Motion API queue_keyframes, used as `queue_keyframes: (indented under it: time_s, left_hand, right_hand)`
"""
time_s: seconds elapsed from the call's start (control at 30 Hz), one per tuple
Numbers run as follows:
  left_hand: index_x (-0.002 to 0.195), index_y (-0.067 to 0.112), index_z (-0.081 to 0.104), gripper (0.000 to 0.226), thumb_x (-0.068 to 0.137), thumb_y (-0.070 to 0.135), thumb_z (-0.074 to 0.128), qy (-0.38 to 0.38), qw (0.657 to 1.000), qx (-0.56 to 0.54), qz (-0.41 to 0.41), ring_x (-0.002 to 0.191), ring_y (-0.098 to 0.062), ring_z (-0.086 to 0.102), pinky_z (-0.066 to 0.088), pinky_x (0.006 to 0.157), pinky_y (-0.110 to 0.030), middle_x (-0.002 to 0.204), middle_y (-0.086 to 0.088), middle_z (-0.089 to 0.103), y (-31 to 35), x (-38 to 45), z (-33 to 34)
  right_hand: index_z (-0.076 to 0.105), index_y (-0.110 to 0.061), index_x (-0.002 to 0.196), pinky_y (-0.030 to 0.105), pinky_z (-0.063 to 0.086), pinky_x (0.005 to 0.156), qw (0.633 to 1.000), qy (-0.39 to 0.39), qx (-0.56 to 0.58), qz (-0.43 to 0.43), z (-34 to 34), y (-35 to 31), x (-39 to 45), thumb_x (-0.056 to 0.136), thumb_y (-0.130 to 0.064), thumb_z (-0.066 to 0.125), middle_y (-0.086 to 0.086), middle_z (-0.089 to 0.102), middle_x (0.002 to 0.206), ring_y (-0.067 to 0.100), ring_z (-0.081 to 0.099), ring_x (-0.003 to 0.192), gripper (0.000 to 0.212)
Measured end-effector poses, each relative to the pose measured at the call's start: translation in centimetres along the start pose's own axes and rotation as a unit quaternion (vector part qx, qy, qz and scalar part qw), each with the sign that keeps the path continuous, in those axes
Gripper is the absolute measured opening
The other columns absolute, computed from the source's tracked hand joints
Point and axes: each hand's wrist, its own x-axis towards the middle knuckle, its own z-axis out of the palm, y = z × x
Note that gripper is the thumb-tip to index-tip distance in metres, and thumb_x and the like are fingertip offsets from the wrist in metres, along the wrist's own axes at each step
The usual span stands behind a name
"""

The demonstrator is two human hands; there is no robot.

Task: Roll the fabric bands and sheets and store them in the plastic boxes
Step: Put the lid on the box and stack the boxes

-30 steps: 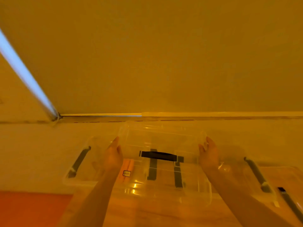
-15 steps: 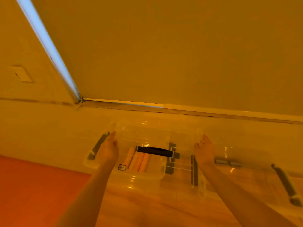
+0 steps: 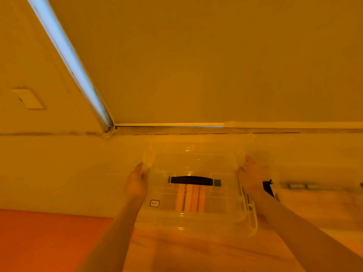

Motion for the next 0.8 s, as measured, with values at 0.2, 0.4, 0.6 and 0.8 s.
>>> queue_keyframes:
  time_s: [0.2,0.4,0.6,0.8]
  left_hand:
    - [0.140,0.016,0.042,0.040,0.101,0.020,0.040,-0.036,0.999,0.007,-0.029,0.076,-0.023,0.063,0.045,0.056,-0.024,0.094,-0.011,0.064,-2.1,1.6,0.6]
    - [0.136,0.011,0.046,0.037,0.101,0.019,0.040,-0.063,0.998,0.005,-0.019,0.092,-0.031,0.065,0.055,0.076,-0.040,0.106,-0.015,0.065,-2.5,1.9,2.1]
    - [0.135,0.013,0.048,0.036,0.100,0.019,0.043,-0.062,0.998,0.016,-0.029,0.084,-0.029,0.066,0.054,0.065,-0.034,0.097,-0.013,0.067,-2.5,3.1,3.1]
    - [0.133,0.012,0.051,0.034,0.101,0.019,0.040,-0.055,0.998,0.005,-0.034,0.071,-0.020,0.059,0.047,0.058,-0.029,0.085,-0.004,0.062,-2.3,3.6,3.7]
  right_hand:
    - [0.038,-0.007,0.142,0.029,0.053,0.070,0.999,-0.016,-0.025,0.021,2.0,-1.2,0.0,0.095,-0.002,0.047,0.015,0.053,0.126,0.021,0.060,0.092,0.048]
    - [0.047,-0.003,0.134,0.014,0.034,0.049,0.998,-0.007,-0.030,0.051,3.2,-0.7,0.8,0.095,0.001,0.046,0.016,0.059,0.112,0.004,0.047,0.064,0.039]
    - [0.047,-0.005,0.133,0.015,0.033,0.048,0.997,-0.009,-0.053,0.058,3.8,-0.2,1.9,0.096,-0.004,0.048,0.009,0.057,0.100,0.007,0.048,0.065,0.037]
    - [0.045,-0.004,0.134,0.014,0.032,0.049,0.996,-0.021,-0.054,0.065,4.1,0.0,2.3,0.097,-0.003,0.045,0.014,0.059,0.110,0.004,0.045,0.065,0.038]
